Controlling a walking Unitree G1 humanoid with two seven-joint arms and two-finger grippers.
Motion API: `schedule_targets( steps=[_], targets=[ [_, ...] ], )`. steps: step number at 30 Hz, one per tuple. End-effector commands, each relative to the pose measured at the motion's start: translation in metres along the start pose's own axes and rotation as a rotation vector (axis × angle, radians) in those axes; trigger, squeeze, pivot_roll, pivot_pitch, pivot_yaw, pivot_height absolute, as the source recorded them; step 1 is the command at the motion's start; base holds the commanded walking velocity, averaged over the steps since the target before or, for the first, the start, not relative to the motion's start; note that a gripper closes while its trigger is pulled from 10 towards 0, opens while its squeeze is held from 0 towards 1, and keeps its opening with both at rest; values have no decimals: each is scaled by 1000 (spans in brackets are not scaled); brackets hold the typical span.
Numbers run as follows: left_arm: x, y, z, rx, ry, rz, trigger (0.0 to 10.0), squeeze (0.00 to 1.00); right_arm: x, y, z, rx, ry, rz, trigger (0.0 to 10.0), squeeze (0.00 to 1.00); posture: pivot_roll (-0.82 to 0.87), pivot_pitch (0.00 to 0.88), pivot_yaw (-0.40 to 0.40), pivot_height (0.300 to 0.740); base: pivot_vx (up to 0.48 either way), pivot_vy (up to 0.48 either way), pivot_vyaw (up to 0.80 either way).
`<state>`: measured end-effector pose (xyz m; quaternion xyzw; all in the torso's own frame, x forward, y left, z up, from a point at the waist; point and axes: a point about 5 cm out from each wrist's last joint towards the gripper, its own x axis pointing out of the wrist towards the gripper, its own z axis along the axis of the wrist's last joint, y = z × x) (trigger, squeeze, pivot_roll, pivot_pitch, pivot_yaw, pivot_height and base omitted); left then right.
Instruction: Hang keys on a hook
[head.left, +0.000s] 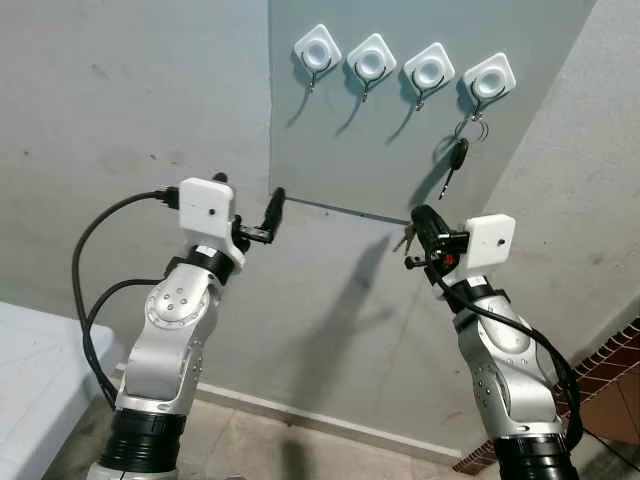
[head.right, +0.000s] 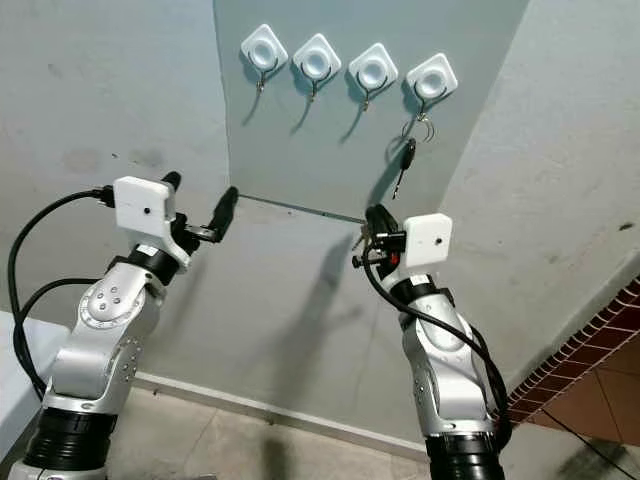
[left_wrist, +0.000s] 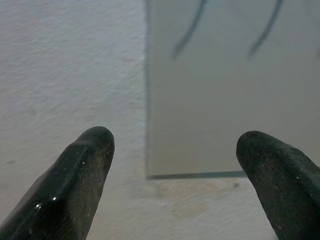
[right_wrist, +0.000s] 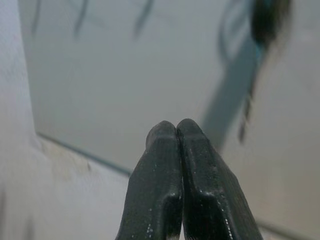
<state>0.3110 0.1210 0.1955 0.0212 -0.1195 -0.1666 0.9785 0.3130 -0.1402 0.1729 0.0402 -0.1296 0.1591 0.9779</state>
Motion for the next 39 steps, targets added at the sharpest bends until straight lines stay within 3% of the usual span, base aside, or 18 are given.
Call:
schedule_targets(
  steps=[1,10,20,39],
  targets=[
    [1,-8,8,20,-25,-48,10000,0,8,2,13,0,-46,32,10000,0,46,0,-66,702,0,0,0],
    [0,-30,18,35,-64,-156,10000,0,27,3,44,20,-168,87,10000,0,52,4,-72,702,0,0,0],
    [0,-35,23,58,-82,-188,10000,0,34,-2,66,47,-266,85,10000,0,53,0,-72,702,0,0,0],
    [0,-42,29,63,-118,-246,10000,0,17,-5,77,127,-379,174,10000,0,51,0,-64,702,0,0,0]
  ],
)
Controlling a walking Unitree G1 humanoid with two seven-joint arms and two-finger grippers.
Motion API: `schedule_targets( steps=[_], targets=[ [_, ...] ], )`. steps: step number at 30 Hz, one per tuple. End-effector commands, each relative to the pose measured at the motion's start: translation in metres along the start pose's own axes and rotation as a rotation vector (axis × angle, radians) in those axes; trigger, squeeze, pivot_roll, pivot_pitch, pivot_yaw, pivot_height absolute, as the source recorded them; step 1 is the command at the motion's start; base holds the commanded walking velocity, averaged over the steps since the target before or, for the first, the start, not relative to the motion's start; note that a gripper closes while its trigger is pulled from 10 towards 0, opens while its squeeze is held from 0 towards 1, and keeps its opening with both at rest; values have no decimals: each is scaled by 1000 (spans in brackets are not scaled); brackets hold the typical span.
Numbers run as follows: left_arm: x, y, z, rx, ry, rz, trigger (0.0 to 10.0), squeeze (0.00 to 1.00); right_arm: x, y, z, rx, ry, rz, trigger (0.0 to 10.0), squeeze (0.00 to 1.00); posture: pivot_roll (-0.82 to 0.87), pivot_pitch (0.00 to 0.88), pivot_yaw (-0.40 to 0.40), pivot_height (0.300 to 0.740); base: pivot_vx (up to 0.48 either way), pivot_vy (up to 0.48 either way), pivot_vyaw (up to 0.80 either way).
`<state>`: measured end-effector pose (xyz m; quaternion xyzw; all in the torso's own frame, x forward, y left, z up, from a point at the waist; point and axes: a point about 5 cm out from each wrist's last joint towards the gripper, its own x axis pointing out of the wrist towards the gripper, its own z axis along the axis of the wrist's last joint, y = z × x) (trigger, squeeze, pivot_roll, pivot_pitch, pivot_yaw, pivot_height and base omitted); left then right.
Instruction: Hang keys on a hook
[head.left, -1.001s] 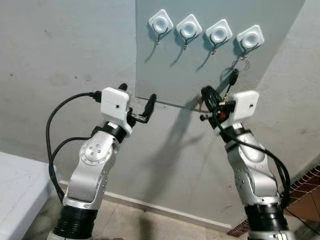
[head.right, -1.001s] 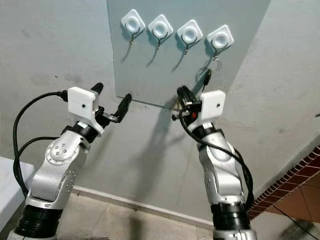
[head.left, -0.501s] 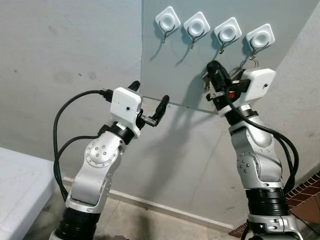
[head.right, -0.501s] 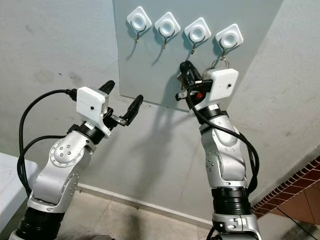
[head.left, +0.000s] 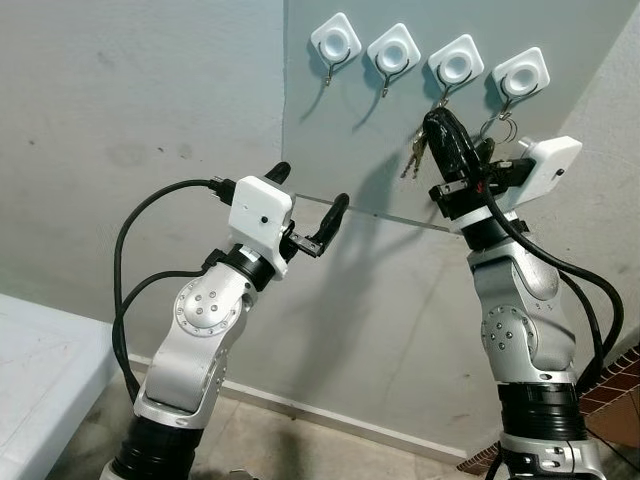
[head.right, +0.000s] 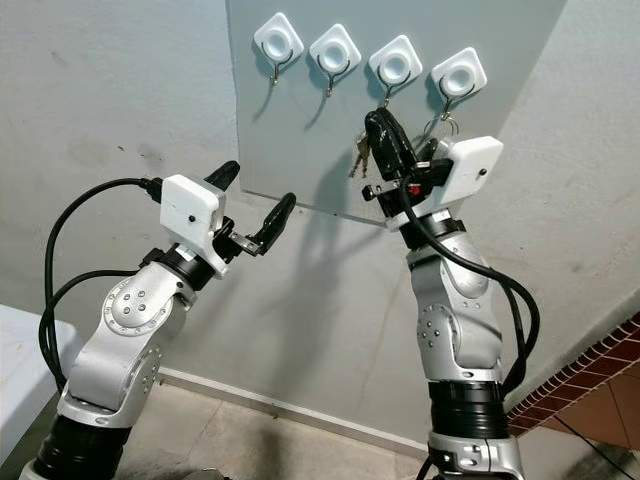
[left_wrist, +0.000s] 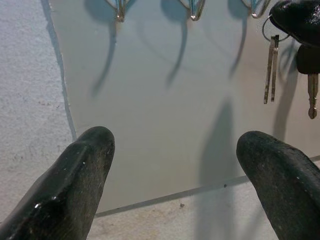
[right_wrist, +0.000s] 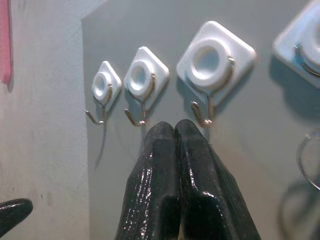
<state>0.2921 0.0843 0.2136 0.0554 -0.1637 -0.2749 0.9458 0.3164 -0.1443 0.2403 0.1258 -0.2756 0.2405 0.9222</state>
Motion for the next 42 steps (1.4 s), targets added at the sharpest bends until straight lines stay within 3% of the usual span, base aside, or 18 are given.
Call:
schedule_targets(
  steps=[1,25,42],
  targets=[
    [2,-2,7,9,-31,-18,10000,0,1,-1,13,-18,-56,16,10000,0,50,0,-63,702,0,0,0],
    [1,-8,11,19,-47,-52,10000,0,10,0,22,6,-84,45,10000,0,58,0,-70,702,0,0,0],
    [-1,-8,11,19,-42,-46,10000,0,21,-6,23,90,-99,-56,10000,0,64,0,-75,702,0,0,0]
  ],
)
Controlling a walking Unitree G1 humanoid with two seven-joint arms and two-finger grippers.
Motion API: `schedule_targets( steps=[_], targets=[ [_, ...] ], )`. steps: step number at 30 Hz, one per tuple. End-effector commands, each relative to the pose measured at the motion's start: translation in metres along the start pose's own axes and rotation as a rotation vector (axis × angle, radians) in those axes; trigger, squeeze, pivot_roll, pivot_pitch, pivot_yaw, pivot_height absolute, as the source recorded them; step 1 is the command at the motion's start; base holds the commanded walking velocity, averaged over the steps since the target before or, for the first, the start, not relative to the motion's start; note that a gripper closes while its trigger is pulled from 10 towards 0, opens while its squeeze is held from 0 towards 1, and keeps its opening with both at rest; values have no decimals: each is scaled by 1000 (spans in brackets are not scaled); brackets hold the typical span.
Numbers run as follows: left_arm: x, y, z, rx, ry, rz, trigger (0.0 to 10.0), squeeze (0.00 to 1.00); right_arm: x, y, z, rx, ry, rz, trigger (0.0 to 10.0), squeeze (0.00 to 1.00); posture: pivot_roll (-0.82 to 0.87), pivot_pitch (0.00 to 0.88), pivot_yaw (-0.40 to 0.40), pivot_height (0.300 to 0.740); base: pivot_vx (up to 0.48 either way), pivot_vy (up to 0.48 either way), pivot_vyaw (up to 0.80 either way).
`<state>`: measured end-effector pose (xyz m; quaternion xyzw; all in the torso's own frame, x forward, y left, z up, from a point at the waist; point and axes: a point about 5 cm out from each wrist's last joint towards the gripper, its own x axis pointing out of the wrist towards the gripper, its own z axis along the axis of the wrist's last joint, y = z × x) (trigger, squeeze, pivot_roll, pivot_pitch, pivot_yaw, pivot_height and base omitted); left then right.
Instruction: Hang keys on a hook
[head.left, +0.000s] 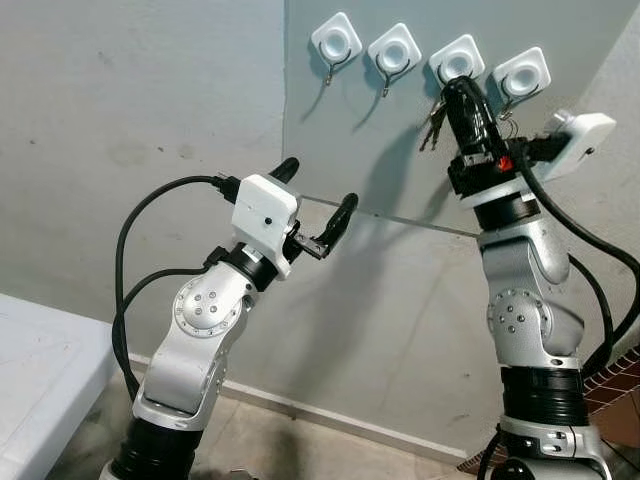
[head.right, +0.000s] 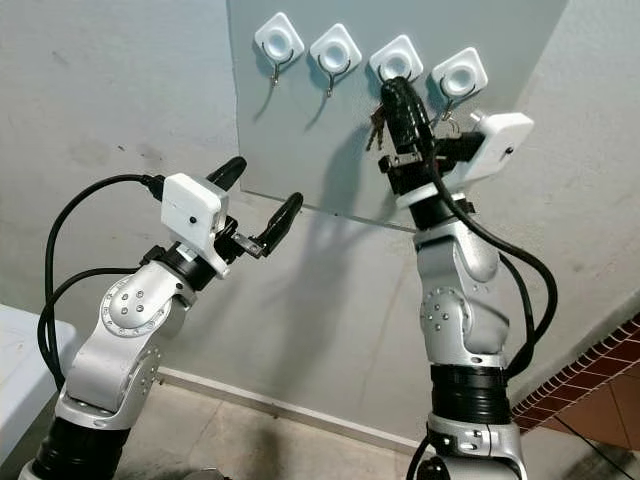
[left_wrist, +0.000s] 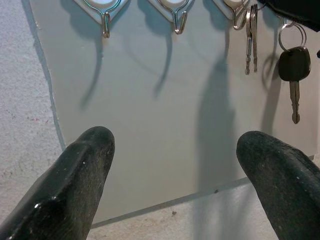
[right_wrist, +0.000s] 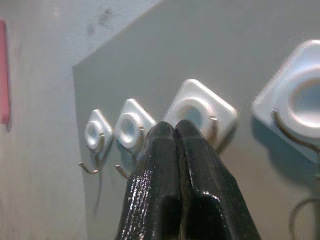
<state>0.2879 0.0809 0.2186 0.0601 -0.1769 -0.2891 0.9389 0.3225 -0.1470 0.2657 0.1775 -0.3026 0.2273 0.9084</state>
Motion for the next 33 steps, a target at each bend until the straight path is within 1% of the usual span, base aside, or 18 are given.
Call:
schedule_targets(
  steps=[1,3,9,12,13,15,16,17,18,21,22,24,28,29,33],
  targets=[
    [0,-4,4,7,-15,-14,10000,0,4,-5,4,34,-13,-42,10000,0,64,0,-75,702,0,0,0],
    [-1,-4,4,7,-14,-12,10000,0,3,-10,2,85,-11,-84,10000,0,65,0,-76,702,0,0,0],
    [-1,-4,4,8,-14,-9,10000,0,-4,-16,-3,215,-8,-143,10000,0,65,2,-78,702,0,0,0],
    [-1,-3,4,9,-13,-8,10000,0,-8,-21,-6,319,-19,-196,10000,0,65,6,-77,702,0,0,0],
    [-1,-3,4,9,-13,-8,10000,0,-8,-21,-6,319,-19,-196,10000,0,65,6,-77,702,0,0,0],
    [-1,-3,5,9,-13,-7,10000,0,-10,-23,-7,375,-30,-229,10000,0,66,9,-76,702,0,0,0],
    [-1,-3,5,9,-13,-7,10000,0,-10,-23,-7,375,-30,-229,10000,0,66,9,-76,702,0,0,0],
    [-2,-3,5,10,-11,-7,10000,0,-12,-25,-9,448,-44,-255,10000,0,68,11,-76,702,0,0,0],
    [-2,-3,5,10,-11,-7,10000,0,-13,-25,-10,472,-48,-263,10000,0,68,11,-76,702,0,0,0],
    [-2,-3,4,12,-7,-3,10000,0,-17,-28,-13,607,-80,-319,10000,0,71,15,-77,702,0,0,0],
    [-2,-3,4,12,-7,-3,10000,0,-17,-28,-13,607,-80,-319,10000,0,71,15,-77,702,0,0,0],
    [-3,-2,4,15,-6,-2,10000,0,-19,-28,-16,662,-91,-330,10000,0,74,17,-77,702,0,0,0],
    [-3,-2,4,15,-4,0,10000,0,-21,-27,-18,667,-82,-332,10000,0,74,17,-77,702,0,0,0],
    [-3,-2,4,15,-3,2,10000,0,-22,-27,-20,686,-77,-340,10000,0,74,17,-77,702,0,0,0],
    [-4,-2,4,15,-2,6,10000,0,-24,-26,-21,713,-68,-340,10000,0,74,17,-77,702,0,0,0]
  ],
)
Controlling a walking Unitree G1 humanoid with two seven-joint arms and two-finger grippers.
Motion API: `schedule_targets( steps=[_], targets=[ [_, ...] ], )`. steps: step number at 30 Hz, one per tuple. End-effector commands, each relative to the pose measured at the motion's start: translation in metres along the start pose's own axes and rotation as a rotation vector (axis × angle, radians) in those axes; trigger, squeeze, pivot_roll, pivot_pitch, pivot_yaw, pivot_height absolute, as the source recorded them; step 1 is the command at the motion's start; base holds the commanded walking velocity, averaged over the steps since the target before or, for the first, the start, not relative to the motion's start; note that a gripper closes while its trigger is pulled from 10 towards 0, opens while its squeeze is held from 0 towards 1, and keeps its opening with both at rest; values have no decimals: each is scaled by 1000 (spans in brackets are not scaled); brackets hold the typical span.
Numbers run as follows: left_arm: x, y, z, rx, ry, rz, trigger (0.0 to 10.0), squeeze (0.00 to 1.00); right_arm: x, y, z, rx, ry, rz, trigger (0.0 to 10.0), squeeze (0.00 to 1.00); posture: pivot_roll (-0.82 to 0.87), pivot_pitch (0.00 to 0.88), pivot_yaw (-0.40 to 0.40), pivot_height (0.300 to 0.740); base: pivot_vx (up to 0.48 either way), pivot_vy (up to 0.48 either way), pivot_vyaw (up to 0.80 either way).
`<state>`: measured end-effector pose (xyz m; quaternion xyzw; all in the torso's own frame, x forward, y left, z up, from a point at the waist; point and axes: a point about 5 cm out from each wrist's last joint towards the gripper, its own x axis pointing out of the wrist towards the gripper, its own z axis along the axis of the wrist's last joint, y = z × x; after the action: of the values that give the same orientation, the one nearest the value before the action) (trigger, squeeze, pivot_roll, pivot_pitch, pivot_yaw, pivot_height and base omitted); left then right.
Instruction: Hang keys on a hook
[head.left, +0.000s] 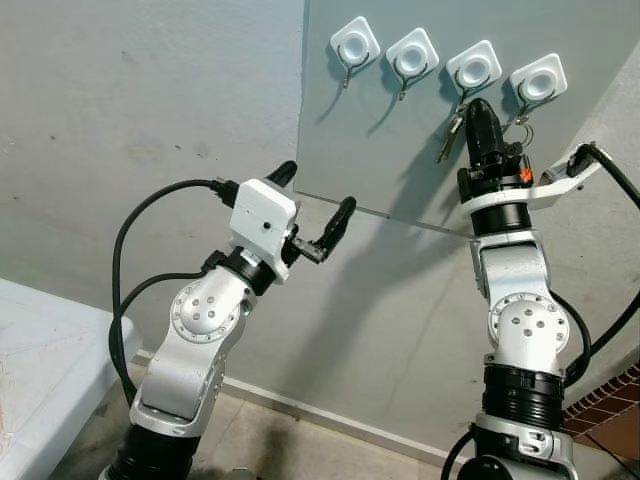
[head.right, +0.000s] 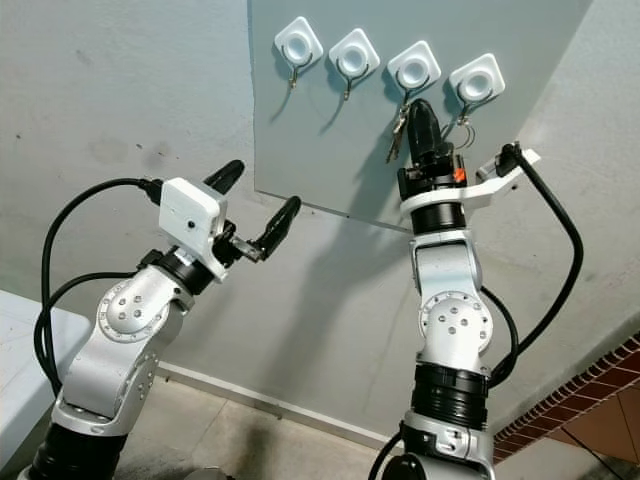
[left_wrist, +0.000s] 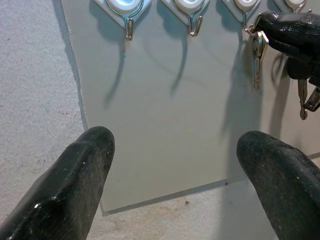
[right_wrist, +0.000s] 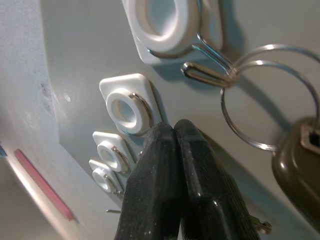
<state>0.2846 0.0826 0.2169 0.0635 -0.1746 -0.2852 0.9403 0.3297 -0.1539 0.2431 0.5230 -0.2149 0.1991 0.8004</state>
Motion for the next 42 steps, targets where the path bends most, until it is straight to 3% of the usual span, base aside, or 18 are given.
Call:
schedule_targets(
  steps=[1,2,17,23,30,33,39,42],
  targets=[
    [0,-1,4,9,-10,1,10000,0,-10,-15,7,15,-24,-88,10000,843,74,17,-77,702,0,0,0],
    [0,-1,4,8,-10,1,10000,0,-10,-15,7,15,-24,-90,10000,1000,74,17,-77,702,0,0,0],
    [-2,1,1,-2,7,16,10000,0,-20,-21,2,-8,9,-102,10000,1000,72,28,-74,702,0,0,0],
    [-4,6,-9,-44,42,79,10000,0,-28,-26,-8,-118,94,-98,10000,1000,70,28,-76,702,0,0,0],
    [-9,11,-21,-57,82,132,10000,0,-37,-36,-15,-169,139,-119,10000,1000,69,30,-77,702,0,0,0],
    [-19,15,-44,-52,153,190,10000,0,-54,-51,-25,-257,215,-145,10000,1000,68,27,-74,702,0,0,0],
    [-34,17,-69,-78,221,250,10000,0,-76,-71,-32,-323,280,-208,10000,1000,62,20,-70,702,0,0,0],
    [-51,20,-98,-81,308,317,10000,0,-96,-89,-37,-377,330,-270,10000,1000,58,14,-64,702,0,0,0]
  ],
)
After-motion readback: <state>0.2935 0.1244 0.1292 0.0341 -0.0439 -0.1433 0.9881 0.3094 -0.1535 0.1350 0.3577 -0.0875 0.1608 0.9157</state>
